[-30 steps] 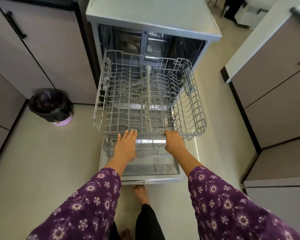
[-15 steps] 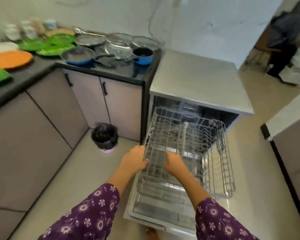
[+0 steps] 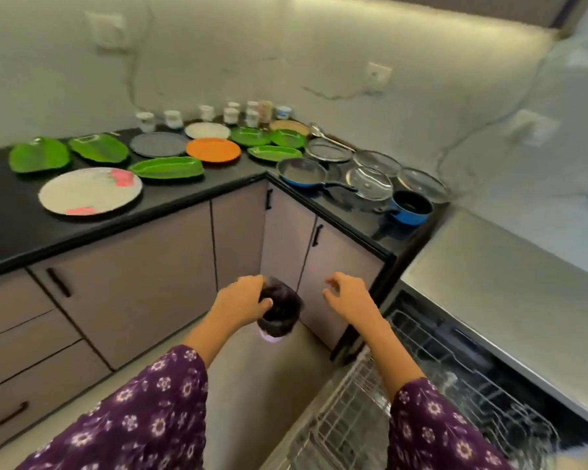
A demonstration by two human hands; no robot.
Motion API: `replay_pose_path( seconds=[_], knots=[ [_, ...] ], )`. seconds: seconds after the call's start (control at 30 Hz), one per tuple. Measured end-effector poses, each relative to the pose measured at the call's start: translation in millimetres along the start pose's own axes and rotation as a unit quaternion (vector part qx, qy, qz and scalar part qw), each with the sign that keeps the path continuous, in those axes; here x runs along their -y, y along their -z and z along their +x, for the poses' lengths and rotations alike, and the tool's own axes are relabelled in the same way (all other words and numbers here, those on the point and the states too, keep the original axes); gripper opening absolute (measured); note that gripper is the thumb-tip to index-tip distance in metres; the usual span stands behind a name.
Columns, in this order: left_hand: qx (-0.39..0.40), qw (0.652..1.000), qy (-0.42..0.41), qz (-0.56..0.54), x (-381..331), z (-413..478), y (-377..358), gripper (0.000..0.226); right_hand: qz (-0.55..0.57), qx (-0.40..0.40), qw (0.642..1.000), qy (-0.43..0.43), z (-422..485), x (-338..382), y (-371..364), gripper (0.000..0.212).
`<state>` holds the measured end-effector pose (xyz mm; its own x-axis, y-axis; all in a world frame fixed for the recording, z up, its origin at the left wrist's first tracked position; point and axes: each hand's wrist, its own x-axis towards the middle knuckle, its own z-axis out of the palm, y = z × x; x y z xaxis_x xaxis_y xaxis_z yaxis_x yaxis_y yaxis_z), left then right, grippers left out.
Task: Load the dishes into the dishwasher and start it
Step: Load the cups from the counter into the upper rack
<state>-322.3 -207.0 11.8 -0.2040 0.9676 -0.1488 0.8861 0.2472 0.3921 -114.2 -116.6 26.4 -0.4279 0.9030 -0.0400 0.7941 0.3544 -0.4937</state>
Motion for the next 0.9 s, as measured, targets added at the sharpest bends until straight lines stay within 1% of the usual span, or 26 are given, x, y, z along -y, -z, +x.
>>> replay_pose_path(
  seconds=[0.1,0.27,0.37,0.47,0.6,0.77,0.9],
  knots=[
    [-0.017,0.999,0.037,-0.002,46.0,17.9,26.4,0.046,0.011,0.020,0.999,0.030,51.3,36.5,-13.1,0.033],
    [-0.037,0.996,0.078,0.015,132.6,66.8,77.3,0.043,0.012,0.044,0.996,0.071,150.7,105.2,-50.2,0.032],
    [-0.046,0.995,0.089,0.012,188.4,101.2,105.4,0.044,0.029,0.048,0.995,0.083,211.4,150.0,-74.2,0.030],
    [-0.029,0.993,0.111,-0.009,239.6,132.3,135.3,0.045,0.036,0.065,0.993,0.087,268.9,196.3,-95.2,0.034],
    [-0.044,0.993,0.110,-0.012,293.3,180.7,172.5,0.038,0.029,0.075,0.993,0.092,342.2,244.3,-117.4,0.035],
    [-0.056,0.993,0.103,-0.013,338.8,259.2,211.4,0.041,0.021,0.084,0.993,0.079,424.6,277.2,-137.9,0.043],
    [-0.071,0.990,0.113,-0.034,363.6,337.8,239.9,0.046,0.000,0.093,0.994,0.050,495.1,278.3,-151.8,0.041]
  ],
)
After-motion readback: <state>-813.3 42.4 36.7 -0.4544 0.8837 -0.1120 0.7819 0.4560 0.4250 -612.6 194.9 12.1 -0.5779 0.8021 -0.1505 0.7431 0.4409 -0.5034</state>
